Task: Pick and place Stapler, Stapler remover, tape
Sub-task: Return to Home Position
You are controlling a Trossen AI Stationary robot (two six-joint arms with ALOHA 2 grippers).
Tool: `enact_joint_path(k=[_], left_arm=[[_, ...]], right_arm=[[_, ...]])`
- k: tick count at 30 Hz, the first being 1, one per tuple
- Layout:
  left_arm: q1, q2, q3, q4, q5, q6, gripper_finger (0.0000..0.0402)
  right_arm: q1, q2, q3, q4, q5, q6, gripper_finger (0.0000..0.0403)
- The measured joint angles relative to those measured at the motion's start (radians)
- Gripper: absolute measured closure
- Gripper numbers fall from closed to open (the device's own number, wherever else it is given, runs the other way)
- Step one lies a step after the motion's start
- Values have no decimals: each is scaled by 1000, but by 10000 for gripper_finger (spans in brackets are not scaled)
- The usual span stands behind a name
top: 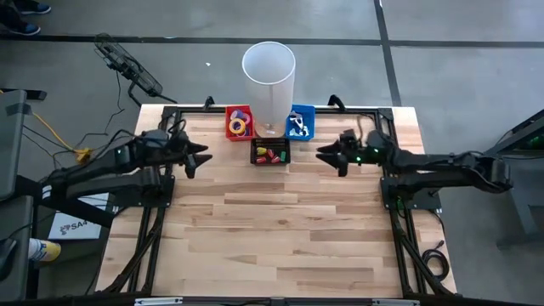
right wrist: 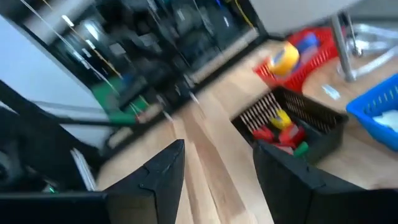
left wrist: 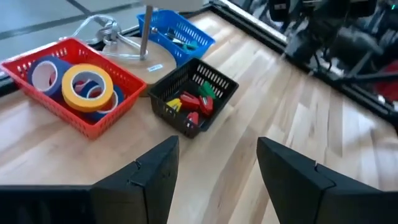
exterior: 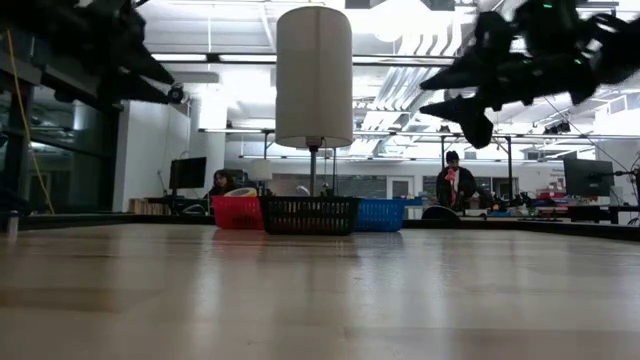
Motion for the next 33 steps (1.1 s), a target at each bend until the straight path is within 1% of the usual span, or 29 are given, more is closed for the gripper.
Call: enact_joint_path(k=[2,4,7,10,15,17,22,25,30,33], left_arm=[[0,-45,-46,28,-7,-18,188],[0,-83,-81,55,-19,-34,188],[0,-128,-121,77,-50,-44,188],[0,-157,-157,107,-60,-60,188],[0,-169,-222,204,-70,-95,188],[0,-168,-265,277,-82,-118,188],[0,-168,-349,460,-72,-164,188],[0,-168,-358,486,-71,-172,188],[0,-168,-358,486,-83,-211,188],[0,-168,-358,483,-78,-252,189]], right_arm=[[-8,-33,-67,112,-1,20,222],[-18,-71,-120,168,8,45,222],[-33,-141,-186,201,30,69,222],[-39,-216,-221,213,40,70,222],[-40,-308,-234,182,59,33,222],[-40,-332,-233,174,70,6,222],[-40,-382,-234,145,108,-53,222],[-40,-402,-234,123,129,-80,221],[-40,-413,-234,126,182,-140,222],[-40,-413,-234,137,215,-135,222]])
